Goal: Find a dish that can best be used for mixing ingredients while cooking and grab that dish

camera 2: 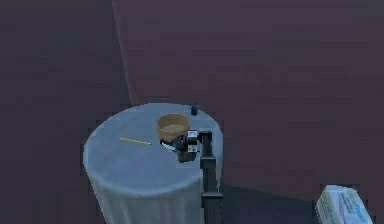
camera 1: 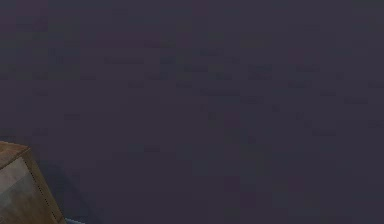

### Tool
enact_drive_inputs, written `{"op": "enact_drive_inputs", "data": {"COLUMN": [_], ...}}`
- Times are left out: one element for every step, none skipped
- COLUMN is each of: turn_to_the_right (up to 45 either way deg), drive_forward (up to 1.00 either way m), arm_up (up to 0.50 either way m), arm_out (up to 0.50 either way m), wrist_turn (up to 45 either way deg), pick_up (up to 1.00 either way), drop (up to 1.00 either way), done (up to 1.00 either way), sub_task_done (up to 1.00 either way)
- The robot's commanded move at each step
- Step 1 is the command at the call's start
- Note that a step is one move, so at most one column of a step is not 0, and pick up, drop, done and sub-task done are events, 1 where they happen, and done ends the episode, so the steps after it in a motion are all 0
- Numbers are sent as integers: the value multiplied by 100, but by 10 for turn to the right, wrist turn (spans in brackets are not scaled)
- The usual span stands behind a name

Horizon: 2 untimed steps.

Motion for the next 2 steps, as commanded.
{"op": "enact_drive_inputs", "data": {"turn_to_the_right": [0,0], "drive_forward": [0,0], "arm_up": [10,0], "arm_out": [0,0], "wrist_turn": [0,0], "pick_up": [0,0], "drop": [0,0], "done": [0,100], "sub_task_done": [0,0]}}
